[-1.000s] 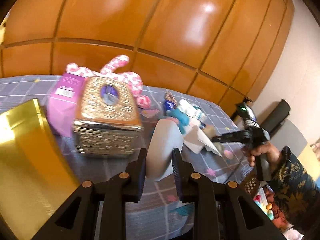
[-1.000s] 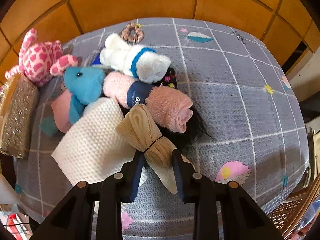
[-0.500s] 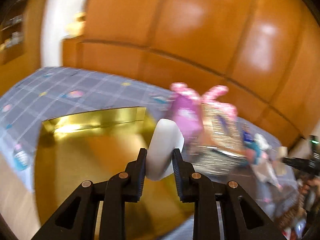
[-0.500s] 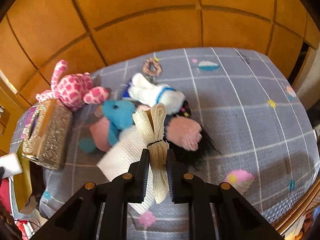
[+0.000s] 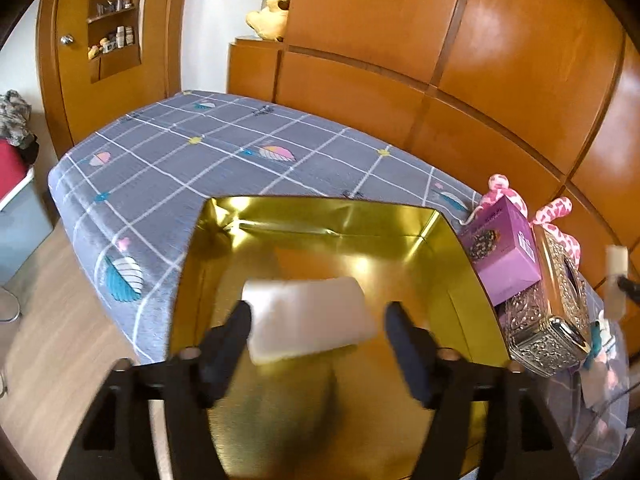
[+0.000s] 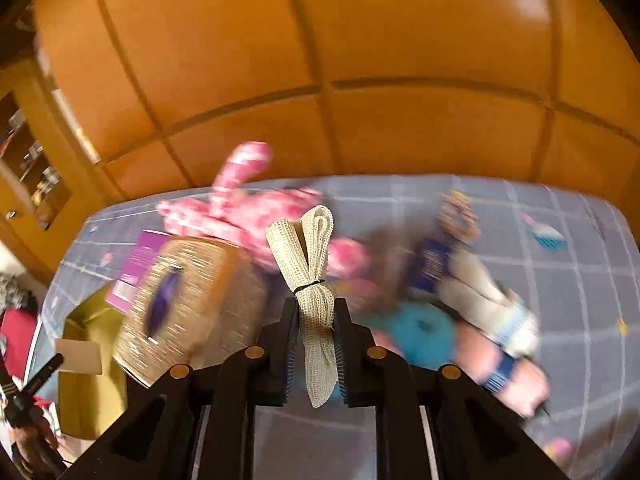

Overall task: Organize soft objects
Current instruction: 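Drop the white pad into the gold tray with left tool while right tool lifts cloth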

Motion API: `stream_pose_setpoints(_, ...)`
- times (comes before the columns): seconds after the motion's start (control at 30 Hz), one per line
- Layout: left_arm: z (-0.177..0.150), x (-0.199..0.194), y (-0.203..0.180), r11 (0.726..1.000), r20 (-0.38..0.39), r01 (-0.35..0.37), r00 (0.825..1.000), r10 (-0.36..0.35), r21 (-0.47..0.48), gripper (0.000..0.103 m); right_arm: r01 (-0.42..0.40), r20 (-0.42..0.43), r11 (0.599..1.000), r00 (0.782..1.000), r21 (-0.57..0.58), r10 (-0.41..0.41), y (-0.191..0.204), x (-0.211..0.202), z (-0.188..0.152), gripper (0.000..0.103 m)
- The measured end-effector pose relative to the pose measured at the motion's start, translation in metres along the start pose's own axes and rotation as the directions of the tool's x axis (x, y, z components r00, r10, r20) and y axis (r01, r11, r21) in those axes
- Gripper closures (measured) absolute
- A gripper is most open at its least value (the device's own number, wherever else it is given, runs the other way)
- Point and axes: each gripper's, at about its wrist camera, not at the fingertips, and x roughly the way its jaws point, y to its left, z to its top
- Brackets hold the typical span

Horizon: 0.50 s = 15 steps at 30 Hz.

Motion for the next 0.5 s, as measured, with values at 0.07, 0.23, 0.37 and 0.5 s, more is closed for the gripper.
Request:
stream_pose_setpoints(0.07, 0.003, -0.006, 0.003, 1.0, 0.016, -0.029, 0.999, 0.028, 0.004, 0.024, -0.033, 0.002, 0.999, 0.999, -0.041, 0.033, 0.024, 0.009, 0.009, 0.088)
stream_pose_setpoints(0.23, 0.005, -0.021, 0.008, 0.995, 0.057, -0.095, 0.994, 0.094, 0.027, 0.013, -0.141, -0.004, 0.976, 0.99, -0.164, 0.142, 0.102, 0.031, 0.023, 0.088)
stream_pose_setpoints(0.37, 0.006, -0.034, 0.009, 0.987, 0.115, -0.156, 0.982, 0.151, 0.028, 0.002, -0.229, -0.034, 0.934, 0.973, -0.274, 0.229, 0.165, 0.042, 0.016, 0.088)
stream_pose_setpoints(0.5, 0.007, -0.04, 0.008, 0.983, 0.144, -0.185, 0.973, 0.18, 0.023, 0.0, -0.315, -0.113, 0.883, 0.949, -0.348, 0.294, 0.218, 0.053, -0.01, 0.088)
